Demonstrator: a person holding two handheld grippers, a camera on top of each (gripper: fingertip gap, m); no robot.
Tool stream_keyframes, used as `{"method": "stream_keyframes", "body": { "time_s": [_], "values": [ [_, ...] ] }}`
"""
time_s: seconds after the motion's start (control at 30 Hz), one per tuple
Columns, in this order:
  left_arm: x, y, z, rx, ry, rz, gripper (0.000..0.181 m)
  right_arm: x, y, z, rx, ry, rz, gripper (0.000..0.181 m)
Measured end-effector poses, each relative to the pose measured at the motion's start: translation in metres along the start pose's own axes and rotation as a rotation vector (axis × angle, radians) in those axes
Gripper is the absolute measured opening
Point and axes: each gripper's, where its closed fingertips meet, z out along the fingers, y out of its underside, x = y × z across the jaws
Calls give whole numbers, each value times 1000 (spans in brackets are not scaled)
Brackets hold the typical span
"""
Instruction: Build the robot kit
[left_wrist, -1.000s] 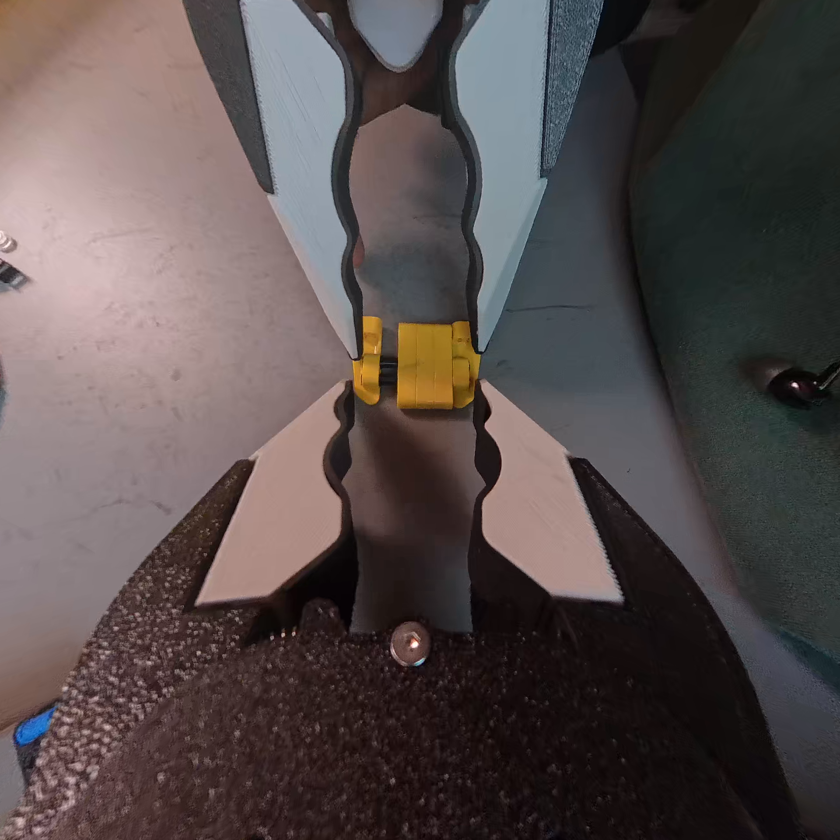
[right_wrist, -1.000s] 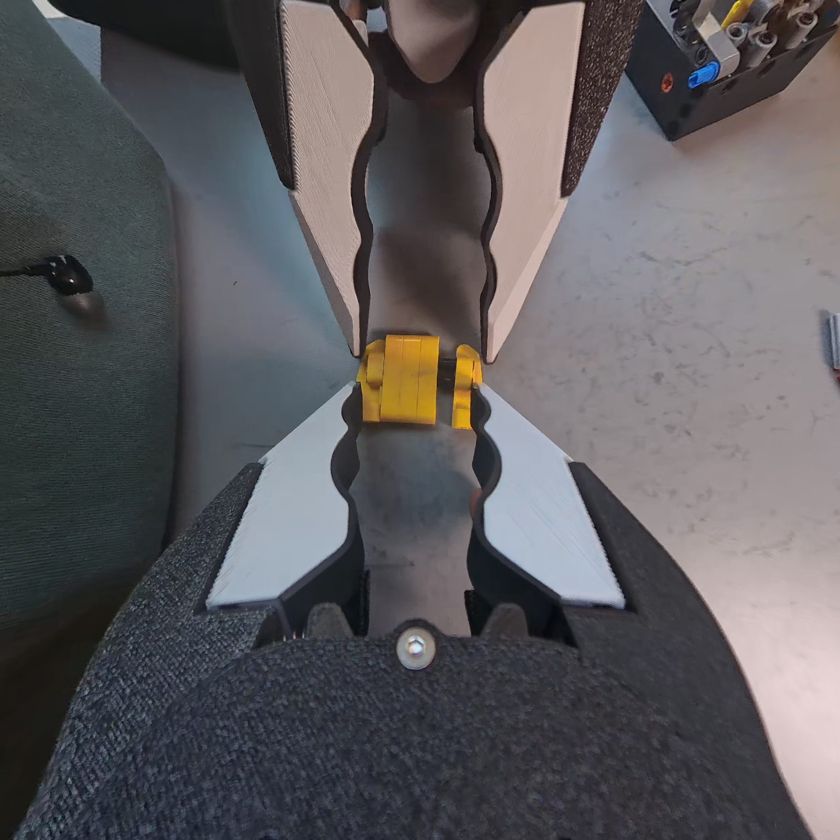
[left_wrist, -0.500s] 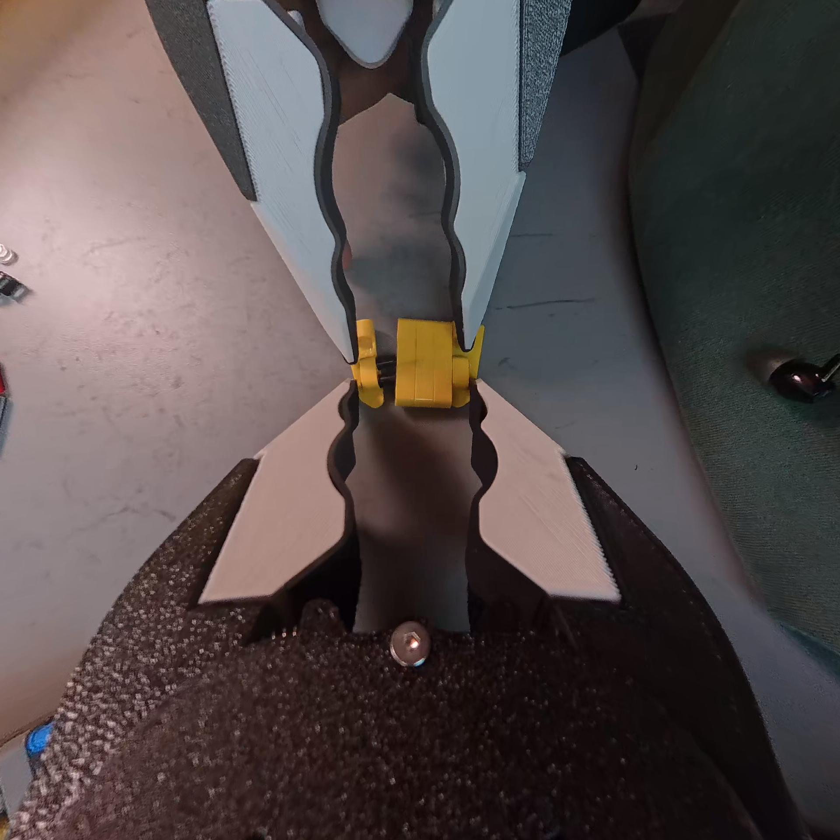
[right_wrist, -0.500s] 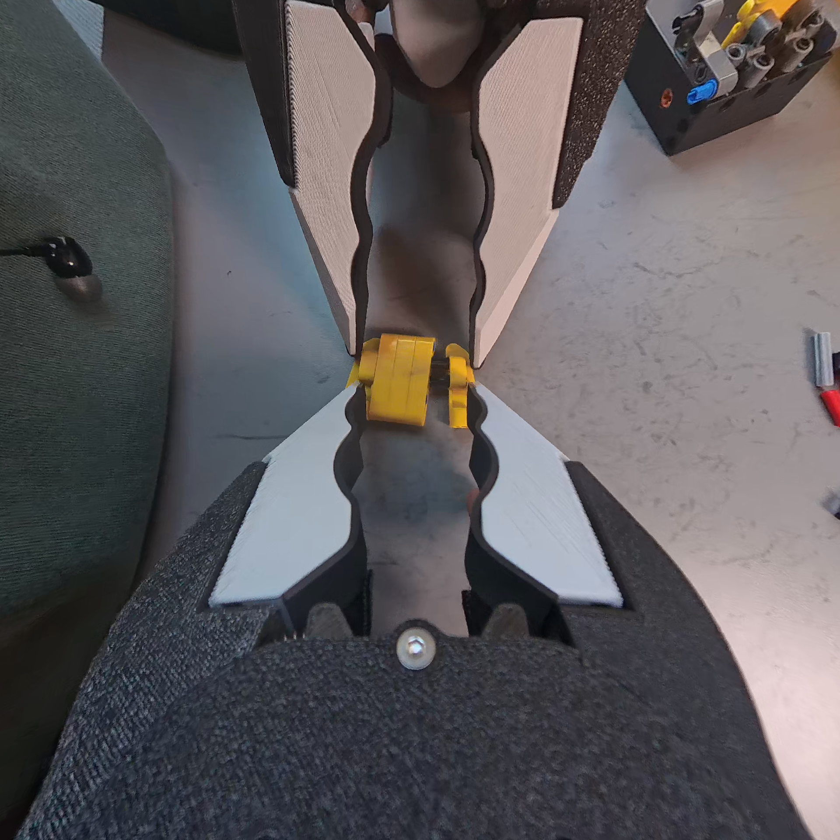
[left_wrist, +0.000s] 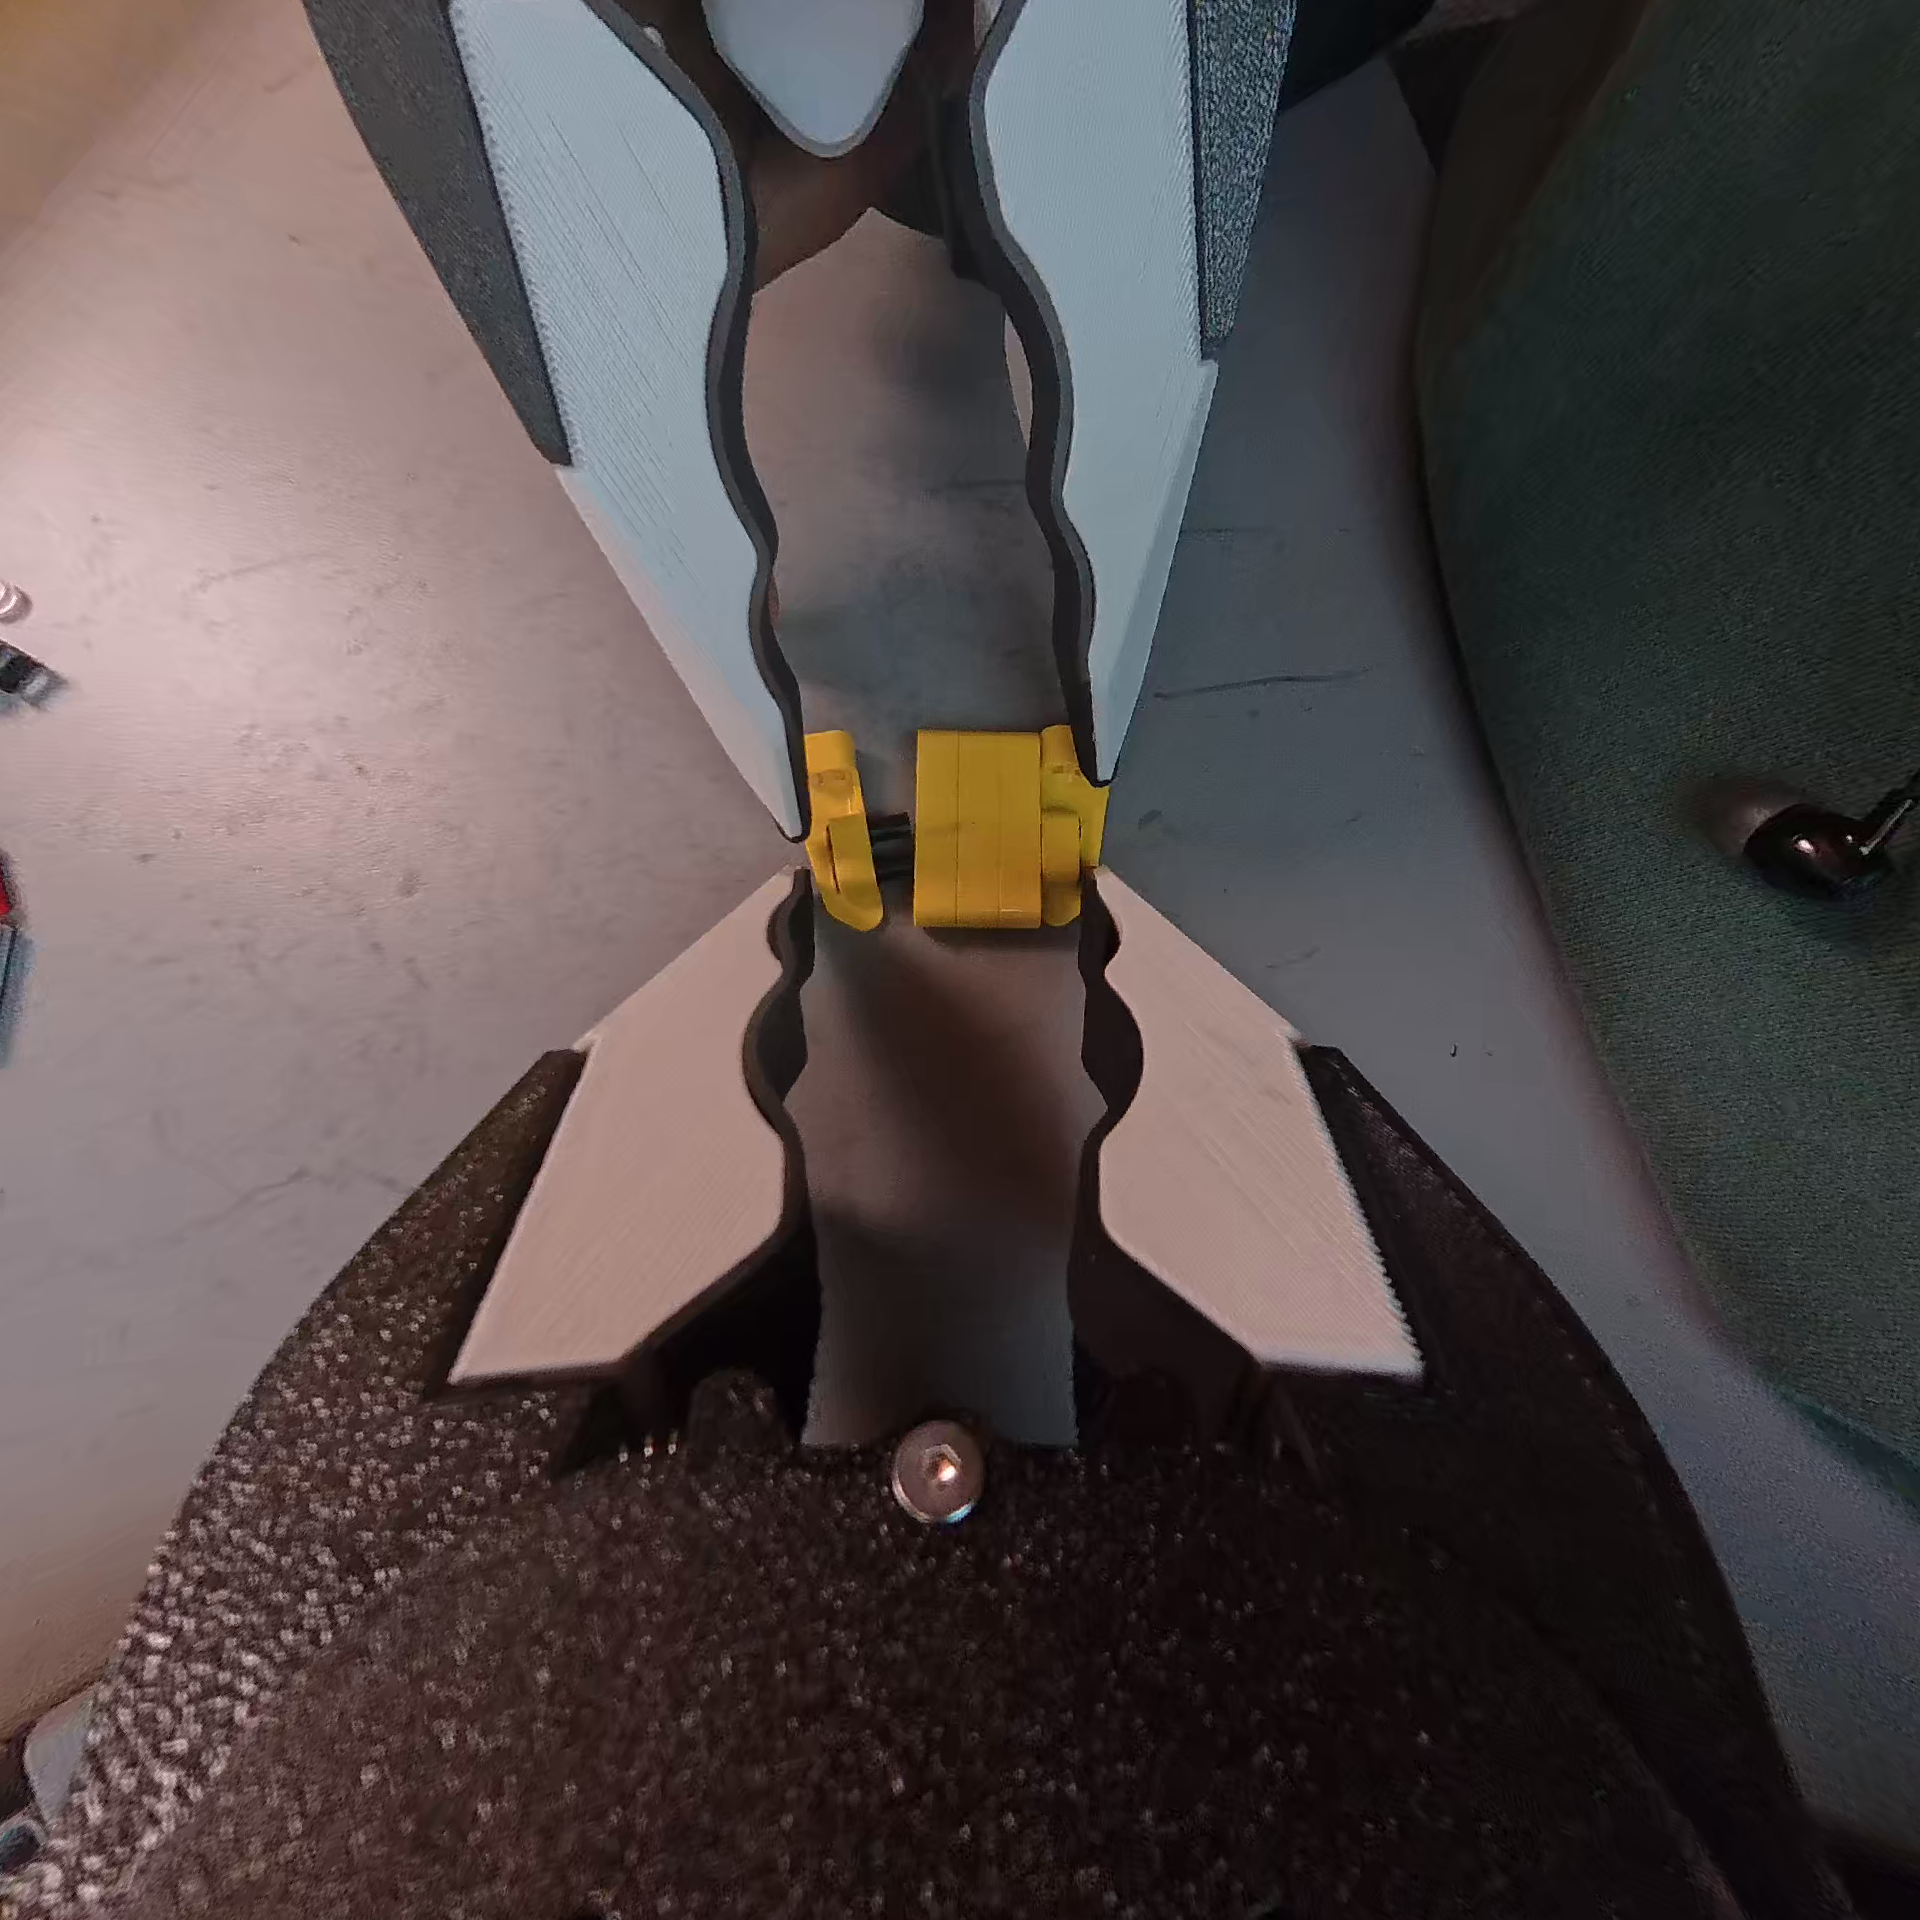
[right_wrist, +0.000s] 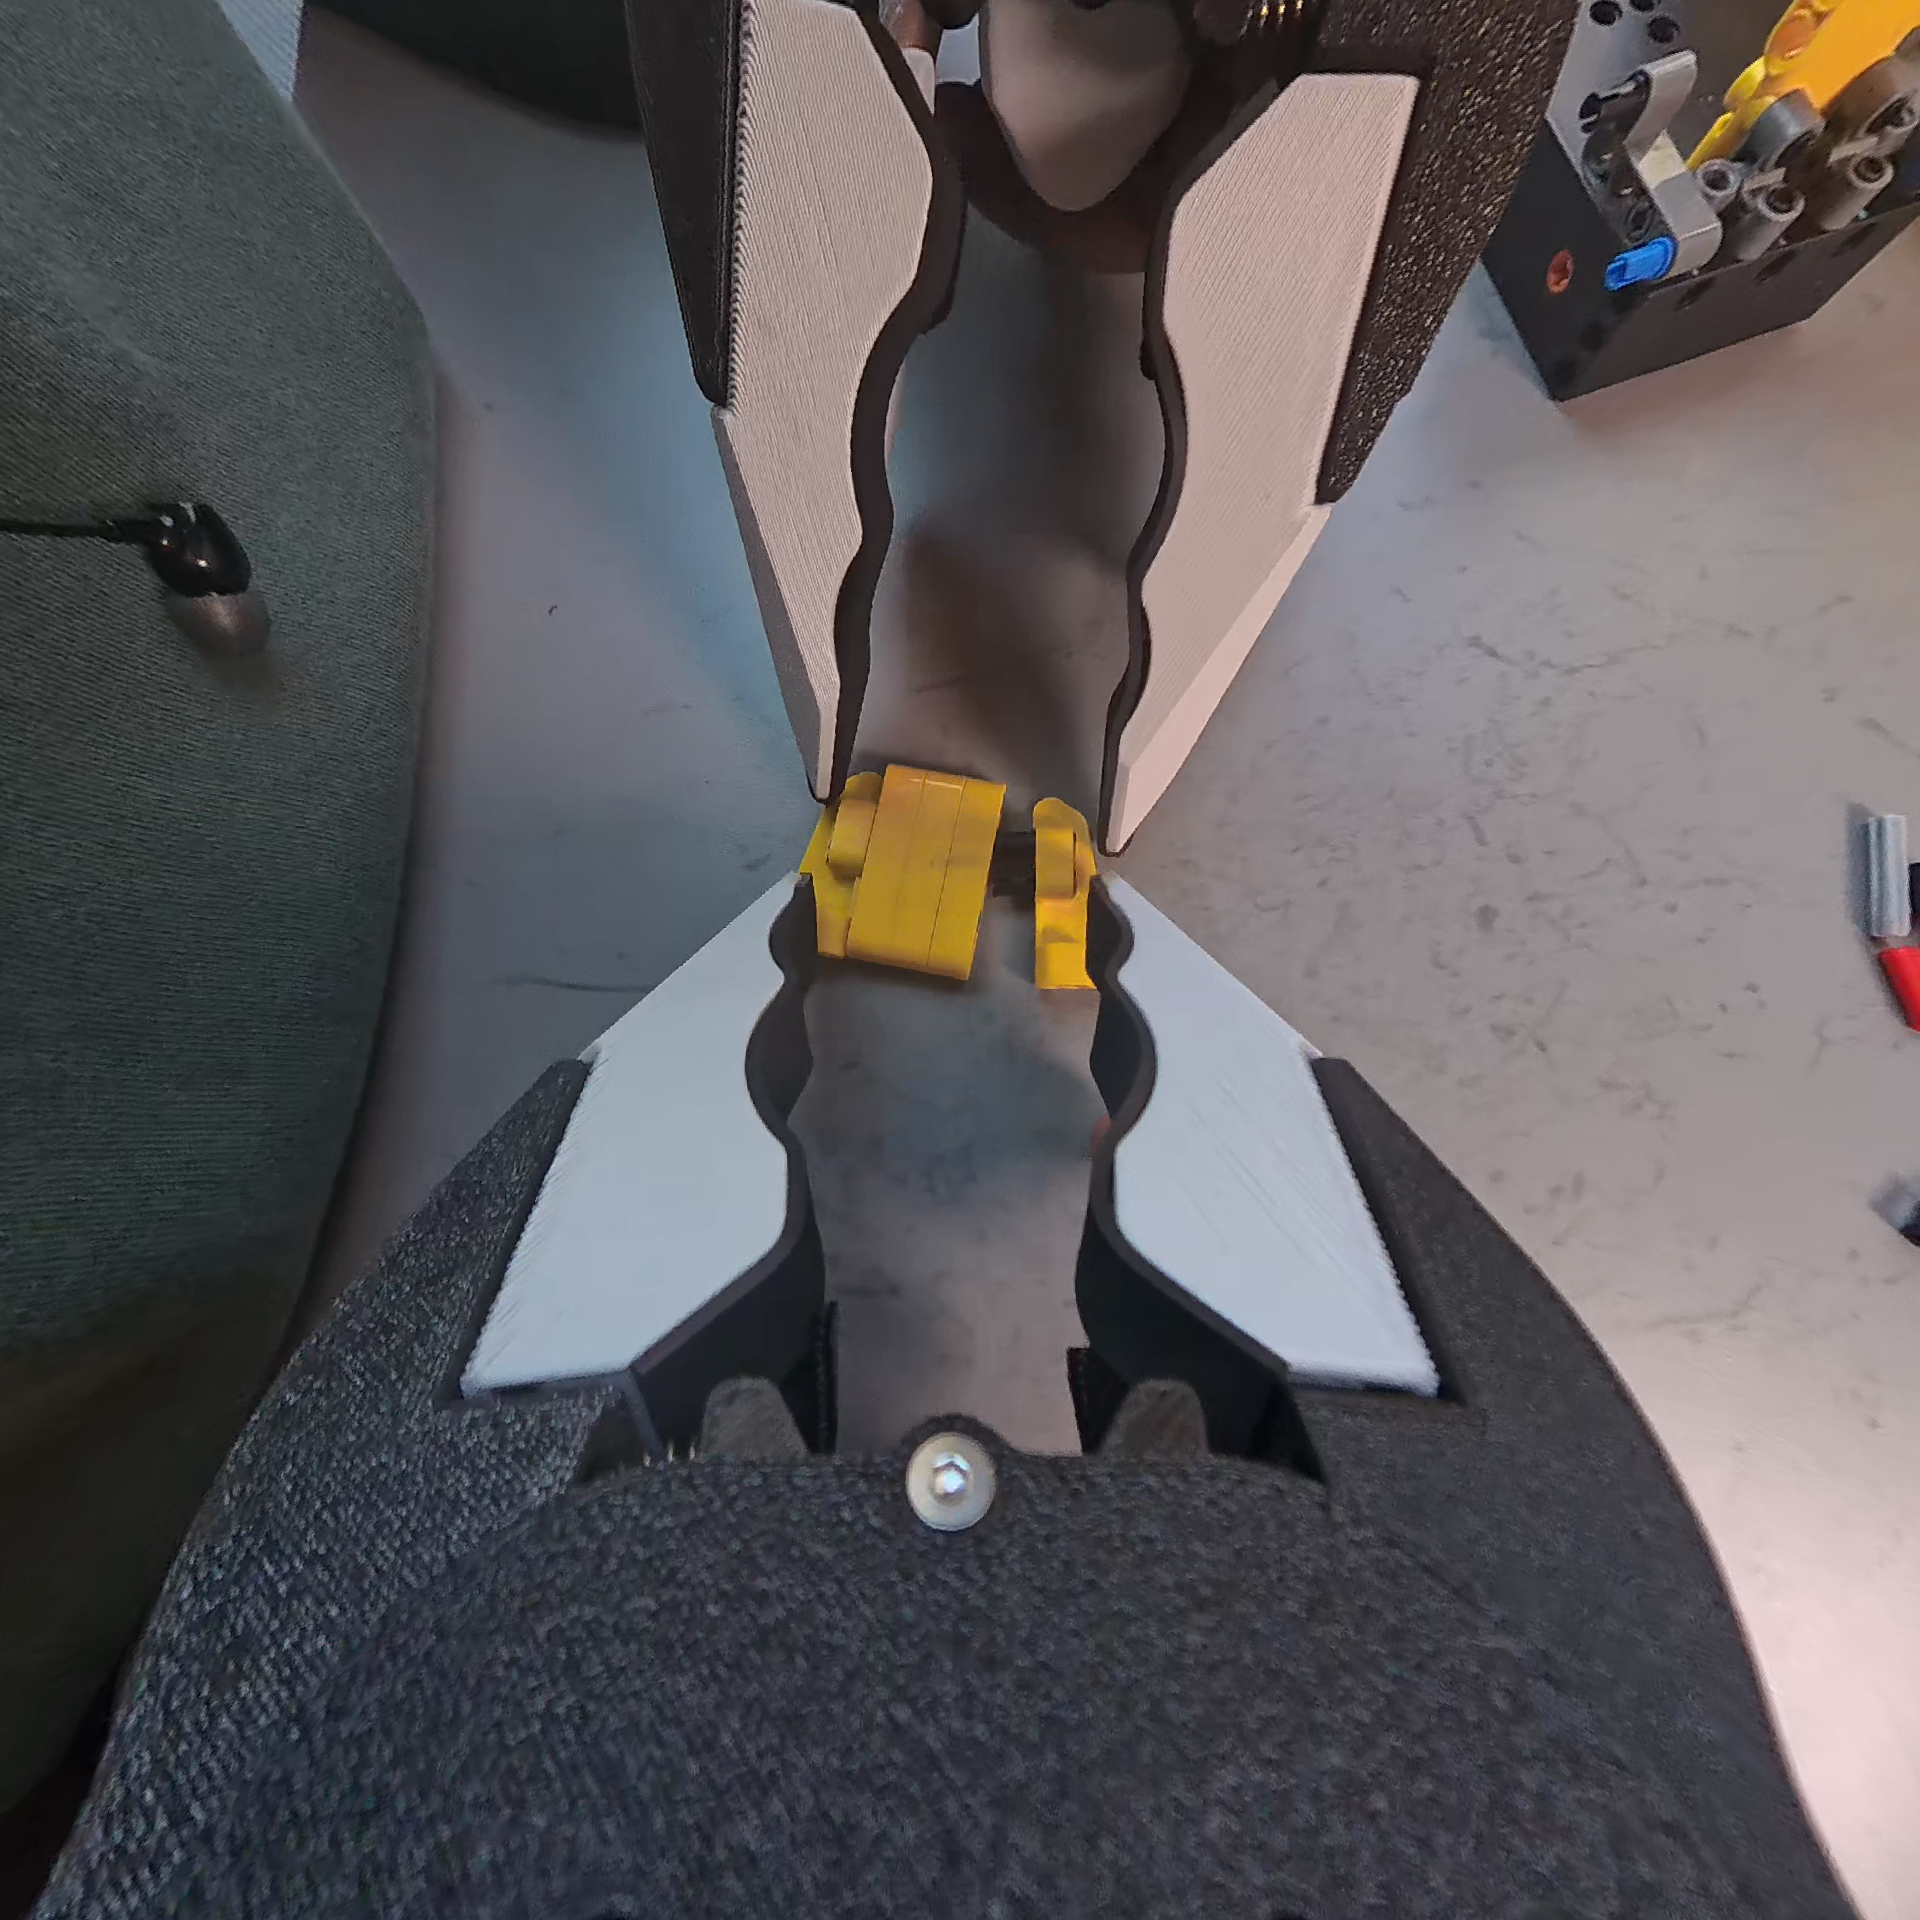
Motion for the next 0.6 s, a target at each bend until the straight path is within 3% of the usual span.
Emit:
{"method": "stream_keyframes", "body": {
  "time_s": [0.3, 0.47, 0.6],
  "values": [
    [-1, -1, 3, 1, -4, -18, 42, 3, 3, 0, -2, 32, -3, 37],
    [0, -1, 2, -5, -6, -15, 44, 0, 1, -2, 4, 10, -3, 48],
    [-2, 0, -2, -11, -24, -26, 45, 2, -2, -9, 39, -30, 62, 46]
  ]
}}
